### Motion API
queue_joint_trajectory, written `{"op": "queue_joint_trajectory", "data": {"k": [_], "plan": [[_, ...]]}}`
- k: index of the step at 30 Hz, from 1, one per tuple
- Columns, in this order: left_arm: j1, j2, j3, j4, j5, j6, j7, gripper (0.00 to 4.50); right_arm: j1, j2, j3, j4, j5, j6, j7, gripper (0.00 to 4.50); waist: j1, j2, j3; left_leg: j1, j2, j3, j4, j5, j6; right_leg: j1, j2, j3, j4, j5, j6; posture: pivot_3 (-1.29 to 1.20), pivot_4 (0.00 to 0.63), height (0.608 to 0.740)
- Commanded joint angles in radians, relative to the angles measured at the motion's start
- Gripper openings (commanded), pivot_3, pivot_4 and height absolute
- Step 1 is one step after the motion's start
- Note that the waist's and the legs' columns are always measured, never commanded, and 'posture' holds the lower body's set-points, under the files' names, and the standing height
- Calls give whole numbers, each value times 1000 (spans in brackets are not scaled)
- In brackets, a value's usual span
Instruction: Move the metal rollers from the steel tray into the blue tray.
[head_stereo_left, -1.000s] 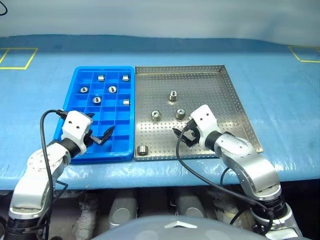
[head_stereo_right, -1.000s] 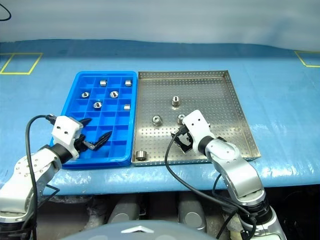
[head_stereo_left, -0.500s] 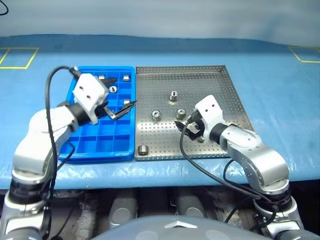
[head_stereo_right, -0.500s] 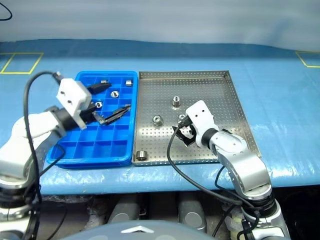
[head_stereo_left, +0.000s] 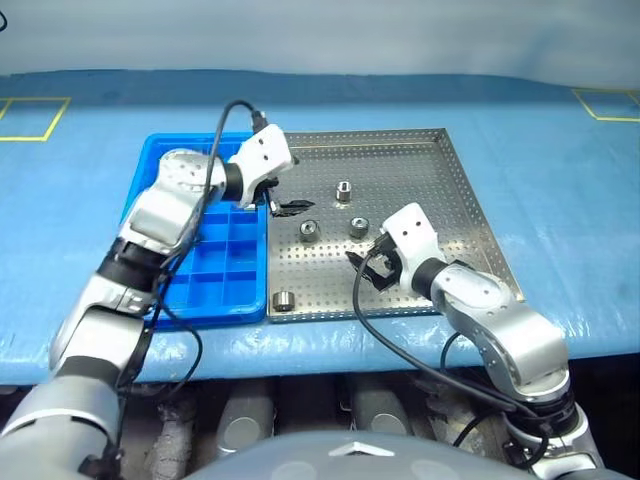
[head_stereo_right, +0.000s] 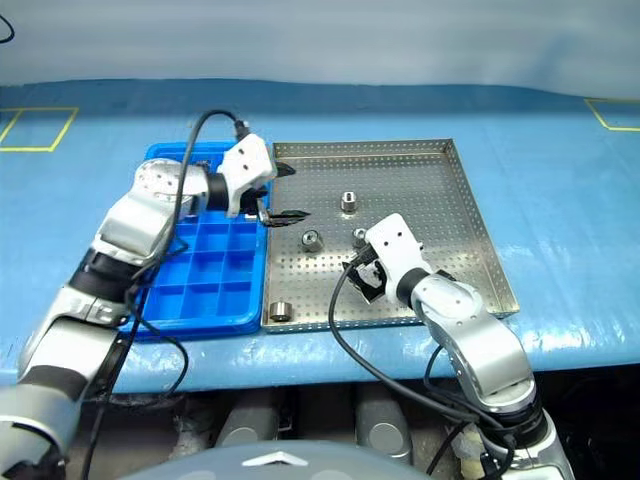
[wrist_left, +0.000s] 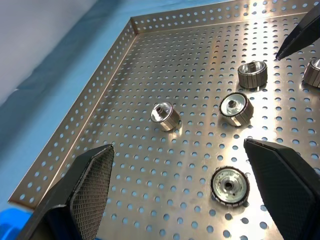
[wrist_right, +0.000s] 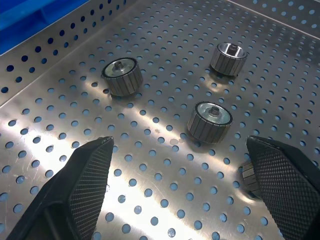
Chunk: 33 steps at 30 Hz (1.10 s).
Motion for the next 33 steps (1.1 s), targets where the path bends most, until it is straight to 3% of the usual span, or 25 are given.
{"op": "queue_joint_trajectory", "data": {"k": [1, 8, 19, 28, 33], "plan": [[-78, -26, -53, 119, 60, -72, -97, 4500, 2, 10, 1, -43, -7, -11, -16, 4466, -5, 0, 0, 0, 0, 0, 0, 0, 0, 0, 0, 0, 0, 0, 0, -143, 150, 740], [-141, -61, -163, 307, 183, -162, -241, 4500, 27, 36, 7, -54, -16, -15, -44, 4466, -34, 0, 0, 0, 0, 1, 0, -1, 1, -2, 1, 3, 1, 1, 4, -167, 150, 740], [-155, -141, -207, 463, 319, -221, -269, 4500, 36, 66, 14, -54, -22, -26, -64, 4466, -41, 0, 0, -2, 2, 4, 1, -1, 3, -4, 0, 7, 1, 2, 7, -193, 150, 740], [-150, -156, -174, 471, 346, -236, -269, 1685, 33, 79, 18, -49, -22, -29, -74, 4500, -48, 0, 0, -2, 3, 6, 2, -2, 4, -4, 0, 9, 1, 3, 8, -185, 150, 740], [-121, -112, -59, 358, 287, -209, -206, 1695, 9, 85, 36, -35, -19, -31, -67, 4500, -51, 0, 0, -2, 3, 6, 2, -2, 4, -6, 0, 10, 2, 3, 9, -158, 150, 740]]}}
